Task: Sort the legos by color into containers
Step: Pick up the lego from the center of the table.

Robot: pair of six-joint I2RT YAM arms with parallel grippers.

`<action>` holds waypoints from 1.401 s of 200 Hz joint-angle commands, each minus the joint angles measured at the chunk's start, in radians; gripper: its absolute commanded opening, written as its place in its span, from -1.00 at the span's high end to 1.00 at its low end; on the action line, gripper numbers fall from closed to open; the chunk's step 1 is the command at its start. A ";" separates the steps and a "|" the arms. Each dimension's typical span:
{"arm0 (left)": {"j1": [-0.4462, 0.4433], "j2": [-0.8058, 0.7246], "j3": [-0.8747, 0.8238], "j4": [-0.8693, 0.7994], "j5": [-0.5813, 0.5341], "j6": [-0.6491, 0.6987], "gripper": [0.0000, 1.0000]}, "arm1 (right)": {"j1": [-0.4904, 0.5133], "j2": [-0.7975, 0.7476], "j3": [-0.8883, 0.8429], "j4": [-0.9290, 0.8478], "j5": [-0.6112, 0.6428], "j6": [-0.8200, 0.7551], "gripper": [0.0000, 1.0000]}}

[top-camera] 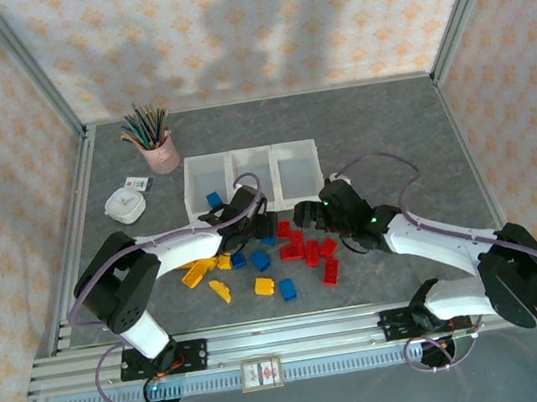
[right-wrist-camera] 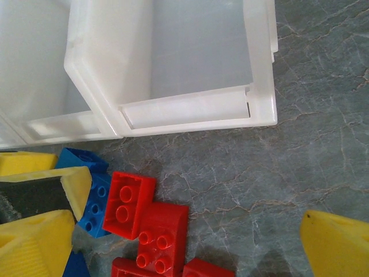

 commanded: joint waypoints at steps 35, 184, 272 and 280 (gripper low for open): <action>-0.005 0.030 0.046 -0.071 -0.085 0.005 -0.21 | -0.011 -0.017 -0.016 0.020 0.019 -0.010 -1.00; -0.005 0.024 0.053 -0.134 -0.117 -0.002 0.26 | -0.014 -0.020 -0.009 0.017 0.012 -0.016 -1.00; -0.003 -0.223 -0.041 -0.222 -0.115 -0.067 0.32 | -0.005 -0.007 0.058 -0.033 -0.031 -0.074 -0.99; -0.003 -0.256 -0.044 -0.242 -0.130 -0.074 0.33 | 0.003 -0.001 0.068 -0.030 -0.037 -0.075 -0.99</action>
